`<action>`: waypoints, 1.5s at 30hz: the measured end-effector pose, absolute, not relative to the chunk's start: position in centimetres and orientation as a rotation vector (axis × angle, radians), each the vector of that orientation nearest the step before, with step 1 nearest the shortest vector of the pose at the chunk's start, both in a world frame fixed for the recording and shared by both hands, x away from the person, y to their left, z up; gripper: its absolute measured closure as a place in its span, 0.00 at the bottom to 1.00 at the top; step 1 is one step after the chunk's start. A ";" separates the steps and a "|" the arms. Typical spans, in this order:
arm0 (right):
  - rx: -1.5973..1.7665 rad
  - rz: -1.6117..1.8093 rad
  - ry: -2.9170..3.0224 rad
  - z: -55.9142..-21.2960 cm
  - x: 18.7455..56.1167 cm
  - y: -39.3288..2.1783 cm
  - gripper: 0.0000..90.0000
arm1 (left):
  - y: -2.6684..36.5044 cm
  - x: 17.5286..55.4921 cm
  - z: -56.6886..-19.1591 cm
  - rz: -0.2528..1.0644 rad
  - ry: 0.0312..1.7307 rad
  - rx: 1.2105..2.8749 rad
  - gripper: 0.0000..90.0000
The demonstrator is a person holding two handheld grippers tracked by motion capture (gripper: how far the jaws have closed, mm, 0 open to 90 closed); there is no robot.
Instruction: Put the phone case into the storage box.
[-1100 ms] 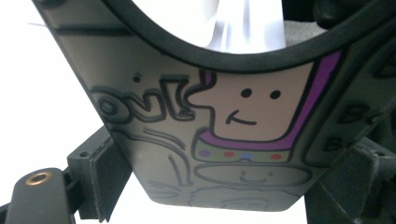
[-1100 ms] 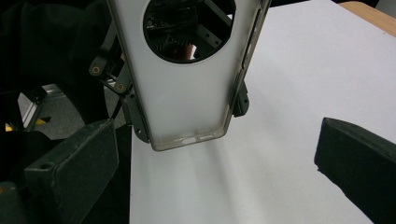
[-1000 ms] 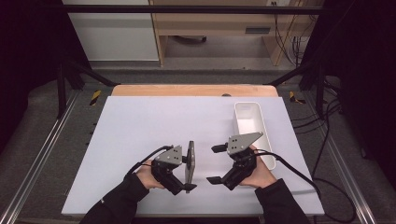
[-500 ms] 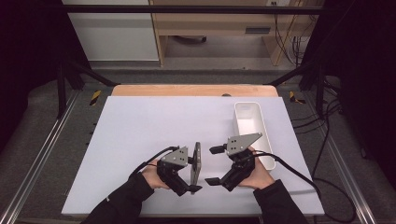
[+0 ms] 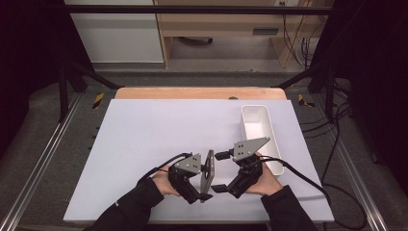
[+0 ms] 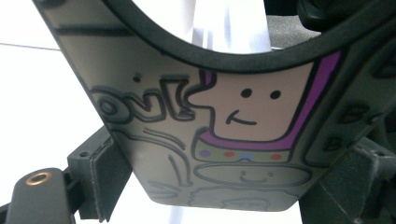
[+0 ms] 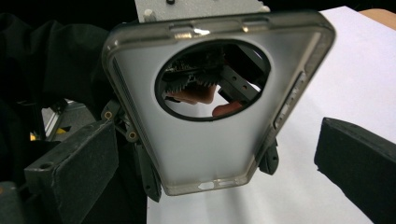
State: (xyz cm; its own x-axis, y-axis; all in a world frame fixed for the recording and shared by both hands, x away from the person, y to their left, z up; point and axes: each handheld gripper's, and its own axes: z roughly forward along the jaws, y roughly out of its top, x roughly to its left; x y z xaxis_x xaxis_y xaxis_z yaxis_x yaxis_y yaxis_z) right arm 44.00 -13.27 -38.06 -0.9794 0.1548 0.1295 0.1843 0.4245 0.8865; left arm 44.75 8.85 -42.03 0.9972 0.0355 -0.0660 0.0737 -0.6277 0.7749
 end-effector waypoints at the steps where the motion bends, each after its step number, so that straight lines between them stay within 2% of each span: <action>1: -0.311 -1.638 -2.628 -38.1 44.0 -13.2 0.00 | 8.7 44.7 -42.1 -0.057 0.073 2.254 0.13; 11: -0.295 -1.642 -2.611 -38.4 44.1 -13.0 0.01 | 7.8 44.5 -42.5 -0.080 0.038 2.266 0.13; 28: -0.262 -1.647 -2.565 -38.6 44.2 -12.9 0.10 | 7.7 44.3 -42.4 -0.068 0.025 2.248 0.13; 45: -0.253 -1.648 -2.577 -38.6 44.2 -12.9 0.12 | 7.6 44.3 -42.5 -0.086 0.029 2.252 0.13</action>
